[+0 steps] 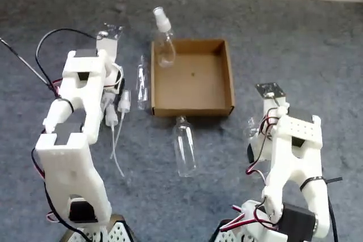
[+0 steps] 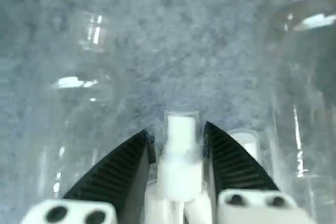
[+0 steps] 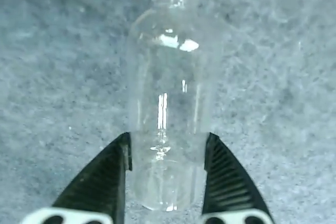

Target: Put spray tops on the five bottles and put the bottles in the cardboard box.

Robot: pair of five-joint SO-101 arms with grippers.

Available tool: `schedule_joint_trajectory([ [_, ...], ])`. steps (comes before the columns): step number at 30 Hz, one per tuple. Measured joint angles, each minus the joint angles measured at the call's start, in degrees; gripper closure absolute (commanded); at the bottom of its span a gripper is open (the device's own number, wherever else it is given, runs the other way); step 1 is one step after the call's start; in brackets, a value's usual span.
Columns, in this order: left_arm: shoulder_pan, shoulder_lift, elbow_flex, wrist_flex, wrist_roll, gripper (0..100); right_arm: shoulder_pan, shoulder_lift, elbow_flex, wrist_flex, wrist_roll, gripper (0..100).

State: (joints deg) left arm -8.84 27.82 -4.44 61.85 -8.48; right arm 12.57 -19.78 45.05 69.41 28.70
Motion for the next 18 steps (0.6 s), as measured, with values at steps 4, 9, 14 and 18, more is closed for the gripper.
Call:
schedule_joint_trajectory([
  [4,0.0,0.2,0.0,0.0,-1.9,99,0.0,0.0,0.0,0.0,0.0,97.8],
  [9,0.0,0.2,0.0,0.0,-2.1,100,0.0,0.0,0.0,0.0,0.0,97.8],
  [14,0.2,-1.1,-4.7,4.7,-1.8,100,0.2,0.0,0.0,0.0,0.0,97.3],
  [18,0.2,-8.1,-11.8,15.8,1.7,100,1.8,0.0,0.0,0.0,0.2,90.9],
])
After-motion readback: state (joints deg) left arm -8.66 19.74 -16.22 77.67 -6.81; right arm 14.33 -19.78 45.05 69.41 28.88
